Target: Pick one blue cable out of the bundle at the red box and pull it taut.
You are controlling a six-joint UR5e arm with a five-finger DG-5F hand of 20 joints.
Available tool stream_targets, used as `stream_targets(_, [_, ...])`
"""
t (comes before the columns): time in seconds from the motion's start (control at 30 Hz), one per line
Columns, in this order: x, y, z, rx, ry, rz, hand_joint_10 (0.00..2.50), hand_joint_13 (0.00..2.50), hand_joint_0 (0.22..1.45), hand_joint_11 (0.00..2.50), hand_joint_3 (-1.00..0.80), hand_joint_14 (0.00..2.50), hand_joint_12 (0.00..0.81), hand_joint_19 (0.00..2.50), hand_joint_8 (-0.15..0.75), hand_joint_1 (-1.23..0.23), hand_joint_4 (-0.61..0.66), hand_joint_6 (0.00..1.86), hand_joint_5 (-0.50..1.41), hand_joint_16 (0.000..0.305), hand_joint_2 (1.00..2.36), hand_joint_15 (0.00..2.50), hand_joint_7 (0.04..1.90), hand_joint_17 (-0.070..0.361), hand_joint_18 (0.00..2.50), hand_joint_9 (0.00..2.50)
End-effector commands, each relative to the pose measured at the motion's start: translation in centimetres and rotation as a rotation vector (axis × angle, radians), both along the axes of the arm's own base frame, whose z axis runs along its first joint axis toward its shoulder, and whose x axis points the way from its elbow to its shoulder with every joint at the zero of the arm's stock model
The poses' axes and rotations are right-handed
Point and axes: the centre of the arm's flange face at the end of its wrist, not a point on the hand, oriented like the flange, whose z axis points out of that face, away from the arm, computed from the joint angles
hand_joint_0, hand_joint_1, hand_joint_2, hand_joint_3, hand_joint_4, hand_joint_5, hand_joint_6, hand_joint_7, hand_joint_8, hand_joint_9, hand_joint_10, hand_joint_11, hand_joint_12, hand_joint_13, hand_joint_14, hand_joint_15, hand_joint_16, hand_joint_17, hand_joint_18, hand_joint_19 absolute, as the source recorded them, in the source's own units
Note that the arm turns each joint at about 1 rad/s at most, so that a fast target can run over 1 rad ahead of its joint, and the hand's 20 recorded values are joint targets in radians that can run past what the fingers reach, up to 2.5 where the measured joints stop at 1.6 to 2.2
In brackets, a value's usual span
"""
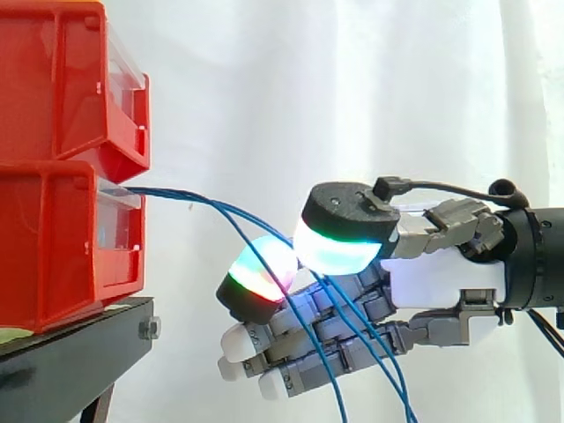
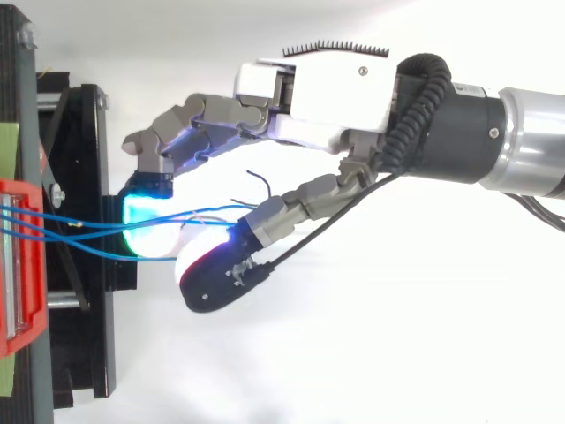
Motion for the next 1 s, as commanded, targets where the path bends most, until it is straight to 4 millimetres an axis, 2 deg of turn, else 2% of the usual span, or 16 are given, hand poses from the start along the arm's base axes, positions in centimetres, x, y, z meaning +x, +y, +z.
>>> stream_targets(0.0, [0.00, 0.00, 0.00, -0.001, 0.000, 0.000, 0.01, 0.22, 0.52, 0.28, -0.50, 0.00, 0.385, 0.12, 0.314, -0.82, 0.17, 0.87, -0.21, 0.060, 1.00, 0.09, 0.83, 0.135, 0.26, 0.48])
stream_targets(0.03, [0.00, 0.00, 0.00, -0.001, 0.000, 0.000, 0.01, 0.23, 0.50, 0.29, -0.50, 0.00, 0.391, 0.13, 0.327, -0.78, 0.18, 0.87, -0.21, 0.062, 1.00, 0.09, 0.82, 0.139, 0.26, 0.49])
stream_targets(0.07, [0.00, 0.00, 0.00, -0.001, 0.000, 0.000, 0.01, 0.22, 0.50, 0.29, -0.50, 0.00, 0.389, 0.14, 0.332, -0.67, 0.17, 0.85, -0.20, 0.061, 1.00, 0.09, 0.83, 0.138, 0.25, 0.52])
stream_targets(0.1, [0.00, 0.00, 0.00, -0.001, 0.000, 0.000, 0.01, 0.22, 0.51, 0.28, -0.50, 0.00, 0.388, 0.14, 0.332, -0.66, 0.17, 0.85, -0.20, 0.061, 1.00, 0.09, 0.84, 0.138, 0.24, 0.52])
stream_targets(0.17, [0.00, 0.00, 0.00, -0.001, 0.000, 0.000, 0.01, 0.21, 0.57, 0.27, -0.30, 0.00, 0.370, 0.16, 0.333, -0.57, 0.15, 0.82, -0.19, 0.057, 1.01, 0.09, 0.87, 0.129, 0.20, 0.55])
stream_targets(0.27, [0.00, 0.12, -0.01, -0.001, 0.002, 0.002, 0.01, 0.21, 0.59, 0.28, -0.21, 0.00, 0.377, 0.17, 0.343, -0.55, 0.15, 0.83, -0.19, 0.059, 1.01, 0.10, 0.83, 0.132, 0.19, 0.56])
stream_targets(0.43, [0.00, 0.12, -0.01, -0.001, 0.002, 0.002, 0.01, 0.23, 0.60, 0.28, -0.16, 0.00, 0.394, 0.16, 0.364, -0.56, 0.18, 0.83, -0.18, 0.063, 1.01, 0.10, 0.80, 0.142, 0.22, 0.58])
stream_targets(0.53, [0.05, 0.12, 0.07, -0.001, -0.001, 0.002, 0.01, 0.23, 0.60, 0.29, -0.13, 0.00, 0.398, 0.14, 0.369, -0.66, 0.19, 0.83, -0.18, 0.064, 1.01, 0.09, 0.83, 0.144, 0.23, 0.58])
stream_targets(0.77, [0.05, 0.12, 0.07, 0.001, -0.002, 0.002, 0.01, 0.25, 0.62, 0.29, -0.18, 0.00, 0.375, 0.14, 0.345, -0.73, 0.16, 0.85, -0.19, 0.058, 1.01, 0.09, 0.88, 0.131, 0.25, 0.58])
stream_targets(0.97, [0.05, 0.15, 0.07, 0.001, -0.002, 0.005, 0.01, 0.23, 0.55, 0.28, -0.36, 0.00, 0.372, 0.16, 0.342, -0.68, 0.18, 0.83, -0.19, 0.058, 1.01, 0.10, 0.85, 0.131, 0.23, 0.57])
